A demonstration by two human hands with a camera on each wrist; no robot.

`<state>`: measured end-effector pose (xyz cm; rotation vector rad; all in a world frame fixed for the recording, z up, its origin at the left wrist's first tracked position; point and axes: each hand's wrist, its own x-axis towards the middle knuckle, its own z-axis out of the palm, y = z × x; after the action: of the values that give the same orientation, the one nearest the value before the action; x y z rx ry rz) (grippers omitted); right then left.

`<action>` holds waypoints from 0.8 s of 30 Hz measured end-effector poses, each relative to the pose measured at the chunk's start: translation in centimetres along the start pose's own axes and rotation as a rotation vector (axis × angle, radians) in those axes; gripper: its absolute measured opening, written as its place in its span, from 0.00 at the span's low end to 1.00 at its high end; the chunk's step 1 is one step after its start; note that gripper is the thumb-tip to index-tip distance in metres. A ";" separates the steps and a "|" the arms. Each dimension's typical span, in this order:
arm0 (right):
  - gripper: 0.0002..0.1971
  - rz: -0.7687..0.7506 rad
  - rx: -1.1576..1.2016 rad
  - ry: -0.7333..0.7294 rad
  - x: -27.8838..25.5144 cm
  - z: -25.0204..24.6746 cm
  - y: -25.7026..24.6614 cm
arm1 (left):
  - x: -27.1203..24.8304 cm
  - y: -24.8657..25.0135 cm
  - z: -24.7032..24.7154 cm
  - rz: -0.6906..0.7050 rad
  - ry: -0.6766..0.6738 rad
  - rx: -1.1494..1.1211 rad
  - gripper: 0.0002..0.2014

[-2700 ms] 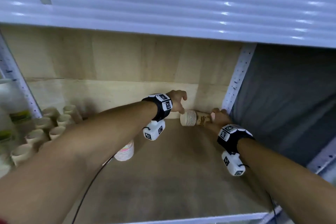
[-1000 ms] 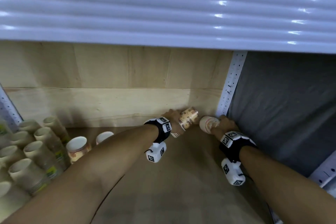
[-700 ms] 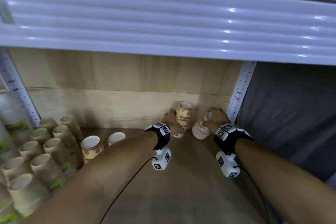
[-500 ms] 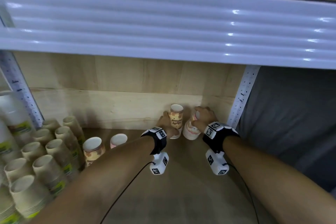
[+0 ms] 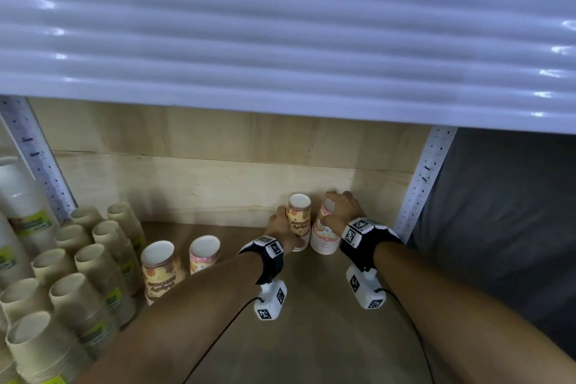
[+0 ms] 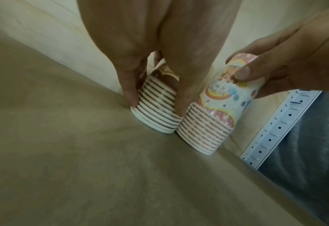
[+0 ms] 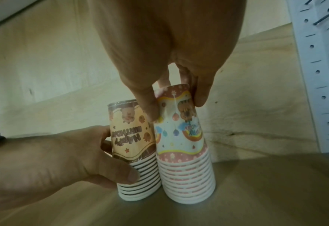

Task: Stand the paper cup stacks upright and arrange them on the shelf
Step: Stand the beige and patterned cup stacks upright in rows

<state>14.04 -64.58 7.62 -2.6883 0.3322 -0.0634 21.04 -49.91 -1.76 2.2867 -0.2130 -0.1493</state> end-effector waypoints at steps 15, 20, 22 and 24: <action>0.20 -0.110 -0.317 0.052 0.4 -1.7 -1.3 | 0.0 6.1 -4.7 0.050 0.017 -0.037 0.34; 0.16 -0.234 -0.362 0.001 -0.2 -2.2 -1.1 | 0.6 6.2 -4.5 0.059 0.004 0.114 0.19; 0.14 -0.222 -0.320 -0.005 -0.2 -2.4 -1.2 | 0.7 6.3 -4.2 0.073 0.012 0.121 0.16; 0.12 -0.131 -0.213 0.000 0.2 -2.5 -1.3 | 0.5 6.6 -4.4 0.089 0.009 0.133 0.13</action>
<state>14.22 -64.56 10.45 -2.9187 0.1699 -0.0701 21.64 -51.09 6.10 2.4039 -0.3284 -0.0809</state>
